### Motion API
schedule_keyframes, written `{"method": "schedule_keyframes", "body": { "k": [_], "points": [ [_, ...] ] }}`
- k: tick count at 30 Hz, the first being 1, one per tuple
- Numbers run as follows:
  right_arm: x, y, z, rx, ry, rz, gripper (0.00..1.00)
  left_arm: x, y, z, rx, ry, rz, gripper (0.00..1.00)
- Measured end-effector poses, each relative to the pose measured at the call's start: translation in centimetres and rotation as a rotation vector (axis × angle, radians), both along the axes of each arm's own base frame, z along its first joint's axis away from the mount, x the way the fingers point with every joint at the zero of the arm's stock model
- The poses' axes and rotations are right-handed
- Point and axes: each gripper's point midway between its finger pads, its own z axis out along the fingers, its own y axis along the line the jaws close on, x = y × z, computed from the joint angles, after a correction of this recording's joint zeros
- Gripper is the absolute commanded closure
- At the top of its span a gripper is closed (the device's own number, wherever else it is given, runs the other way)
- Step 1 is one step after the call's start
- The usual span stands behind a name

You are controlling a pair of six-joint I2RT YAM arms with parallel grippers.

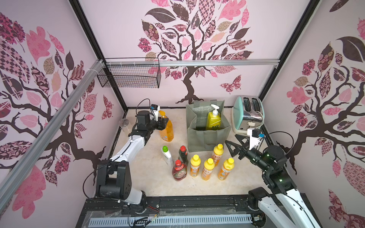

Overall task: Pack dish soap into the shopping bag
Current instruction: Pick up the bottle of dish soap at the center of the board.

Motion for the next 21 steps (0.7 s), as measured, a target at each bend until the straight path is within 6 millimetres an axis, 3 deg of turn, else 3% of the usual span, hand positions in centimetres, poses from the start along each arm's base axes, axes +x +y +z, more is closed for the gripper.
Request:
{"method": "schedule_keyframes", "body": {
  "k": [12,16,21],
  "points": [
    [0.2,0.2,-0.7,0.003,0.021,0.008,0.0,0.4,-0.7,-0.2,0.08,-0.028,0.05,0.98],
    [0.3,0.2,-0.8,0.002,0.023,0.007,0.0,-0.4,-1.4,0.2,0.132,-0.011,0.091,1.0],
    [0.7,0.2,-1.7,-0.004,0.042,-0.002,0.0,-3.2,-1.0,0.7,0.161,0.068,0.149,1.0]
  ]
}}
